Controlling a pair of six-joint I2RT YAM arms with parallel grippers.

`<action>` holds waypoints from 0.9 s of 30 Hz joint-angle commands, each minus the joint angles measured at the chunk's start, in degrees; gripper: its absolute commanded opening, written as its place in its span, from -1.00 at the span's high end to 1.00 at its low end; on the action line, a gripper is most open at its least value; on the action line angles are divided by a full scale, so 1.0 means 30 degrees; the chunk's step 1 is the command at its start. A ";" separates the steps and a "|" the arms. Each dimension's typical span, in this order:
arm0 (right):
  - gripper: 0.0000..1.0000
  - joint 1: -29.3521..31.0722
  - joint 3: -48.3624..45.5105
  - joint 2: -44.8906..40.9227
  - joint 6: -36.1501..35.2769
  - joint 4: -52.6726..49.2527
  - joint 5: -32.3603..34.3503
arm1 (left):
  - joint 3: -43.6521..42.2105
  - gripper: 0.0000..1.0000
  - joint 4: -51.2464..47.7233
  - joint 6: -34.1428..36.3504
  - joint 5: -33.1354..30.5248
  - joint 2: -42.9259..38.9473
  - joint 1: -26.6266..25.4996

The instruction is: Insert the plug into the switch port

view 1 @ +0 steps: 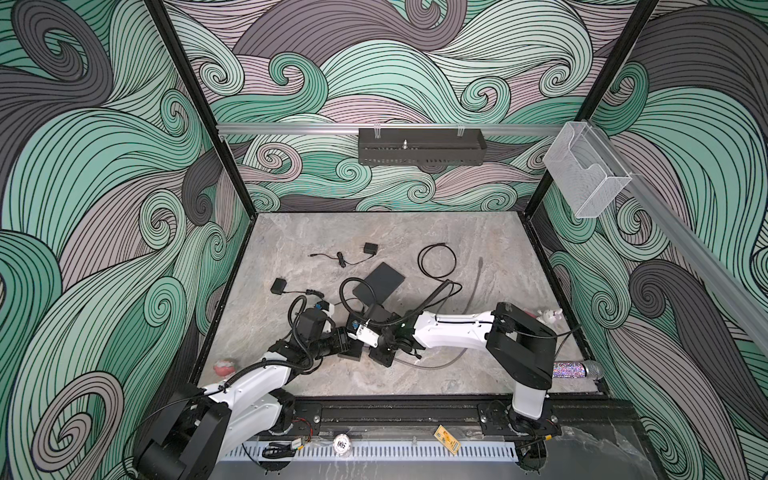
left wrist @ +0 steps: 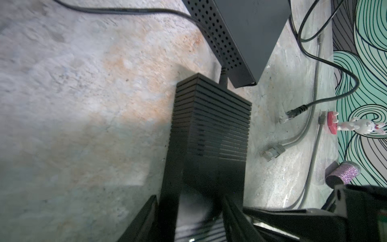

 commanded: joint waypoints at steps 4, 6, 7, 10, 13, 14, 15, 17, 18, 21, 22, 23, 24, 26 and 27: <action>1.00 0.0006 0.1422 0.0937 -0.0562 0.3828 -0.0850 | -0.0489 -0.03 -0.1721 -0.0931 0.2953 0.1105 -0.1024; 1.00 -0.0023 0.1547 0.1110 -0.0600 0.3910 -0.0985 | -0.0466 -0.03 -0.1561 -0.1029 0.2970 0.1171 -0.1051; 1.00 -0.0002 0.1552 0.1162 -0.0492 0.4174 -0.1017 | -0.0460 -0.03 -0.1425 -0.1090 0.3010 0.1230 -0.1083; 1.00 -0.0116 0.1970 0.1344 -0.0126 0.4556 -0.0844 | -0.0466 -0.03 -0.1175 -0.1151 0.3128 0.1520 -0.1163; 1.00 -0.0248 0.2830 0.1541 0.0136 0.4535 -0.0183 | -0.0621 -0.04 -0.0945 -0.1260 0.3213 0.1761 -0.1232; 1.00 -0.0275 0.3094 0.1608 0.0220 0.4585 0.0079 | -0.0657 -0.03 -0.0826 -0.1322 0.3246 0.1793 -0.1272; 1.00 -0.0283 0.3404 0.1738 0.0272 0.4561 0.0211 | -0.0663 -0.03 -0.0809 -0.1377 0.3217 0.1794 -0.1302; 1.00 -0.0280 0.3991 0.2041 0.0445 0.4407 0.0488 | -0.0663 -0.04 -0.0781 -0.1489 0.3217 0.1743 -0.1361; 1.00 -0.0290 0.4197 0.2155 0.0606 0.4452 0.0648 | -0.0678 -0.03 -0.0732 -0.1581 0.3188 0.1710 -0.1397; 1.00 -0.0279 0.4037 0.2231 0.1488 0.5428 0.0942 | -0.0831 -0.03 -0.0389 -0.1951 0.3158 0.1706 -0.1518; 1.00 -0.0285 0.3862 0.2209 0.1761 0.5923 0.0939 | -0.0890 -0.03 -0.0239 -0.2045 0.3142 0.1708 -0.1572; 1.00 -0.0294 0.3541 0.2175 0.2068 0.6604 0.0827 | -0.0976 -0.03 -0.0059 -0.2157 0.3143 0.1750 -0.1649; 1.00 -0.0277 0.3303 0.2144 0.2241 0.7269 0.0567 | -0.1040 -0.03 0.0132 -0.2254 0.3154 0.1807 -0.1747; 1.00 -0.0274 0.3242 0.2215 0.2162 0.7692 -0.0233 | -0.1048 -0.03 0.0419 -0.2348 0.3202 0.1960 -0.1995; 1.00 -0.0281 0.3351 0.2285 0.2056 0.7596 -0.0543 | -0.1017 -0.03 0.0493 -0.2376 0.3238 0.2049 -0.2088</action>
